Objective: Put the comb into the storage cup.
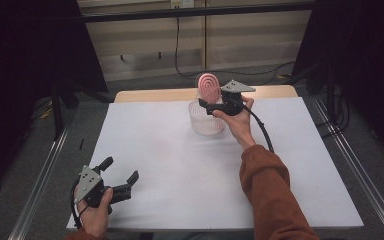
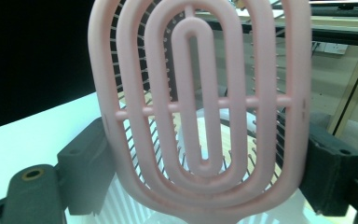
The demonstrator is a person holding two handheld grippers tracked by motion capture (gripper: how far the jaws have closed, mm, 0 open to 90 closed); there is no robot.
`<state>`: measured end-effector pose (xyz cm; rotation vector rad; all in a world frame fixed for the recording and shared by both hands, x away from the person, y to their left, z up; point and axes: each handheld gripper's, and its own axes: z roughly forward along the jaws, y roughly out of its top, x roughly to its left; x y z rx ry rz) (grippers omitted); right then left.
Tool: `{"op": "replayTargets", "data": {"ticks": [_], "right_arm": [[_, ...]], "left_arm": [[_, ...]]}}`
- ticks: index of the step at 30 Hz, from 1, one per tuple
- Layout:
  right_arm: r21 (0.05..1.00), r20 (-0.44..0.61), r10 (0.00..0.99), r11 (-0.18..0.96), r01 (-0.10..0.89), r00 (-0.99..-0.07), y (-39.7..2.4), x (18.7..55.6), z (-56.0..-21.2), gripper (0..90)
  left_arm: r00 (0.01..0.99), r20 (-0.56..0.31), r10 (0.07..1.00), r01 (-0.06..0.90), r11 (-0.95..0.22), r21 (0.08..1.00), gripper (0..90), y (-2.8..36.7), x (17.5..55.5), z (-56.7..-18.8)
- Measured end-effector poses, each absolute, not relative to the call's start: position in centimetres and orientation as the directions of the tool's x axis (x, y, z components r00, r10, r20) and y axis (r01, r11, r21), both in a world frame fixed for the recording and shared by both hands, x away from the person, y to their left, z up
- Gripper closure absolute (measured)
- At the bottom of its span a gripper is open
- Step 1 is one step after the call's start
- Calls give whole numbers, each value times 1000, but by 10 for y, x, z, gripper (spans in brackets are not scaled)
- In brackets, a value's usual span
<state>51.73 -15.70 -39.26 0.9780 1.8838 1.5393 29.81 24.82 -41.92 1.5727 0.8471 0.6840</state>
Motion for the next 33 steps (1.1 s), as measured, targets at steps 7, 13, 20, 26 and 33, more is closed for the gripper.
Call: {"op": "replayTargets", "data": {"ticks": [7, 13, 20, 26, 33], "right_arm": [[971, 70, 795, 84, 224, -602, -156, 520, -395, 161], [968, 61, 790, 102, 228, -610, -149, 523, -393, 152], [965, 62, 792, 107, 239, -607, -138, 526, -395, 147], [962, 57, 777, 124, 241, -627, -133, 525, -397, 140], [960, 51, 776, 136, 246, -629, -130, 524, -399, 151]], "left_arm": [[566, -19, 824, 148, -78, 986, 19, 248, 298, -419], [570, -24, 821, 151, -75, 986, 20, 249, 299, -419], [570, -24, 821, 149, -74, 986, 19, 248, 298, -419], [568, -25, 823, 150, -74, 986, 20, 249, 298, -419], [570, -20, 822, 148, -79, 986, 19, 249, 298, -419]]}}
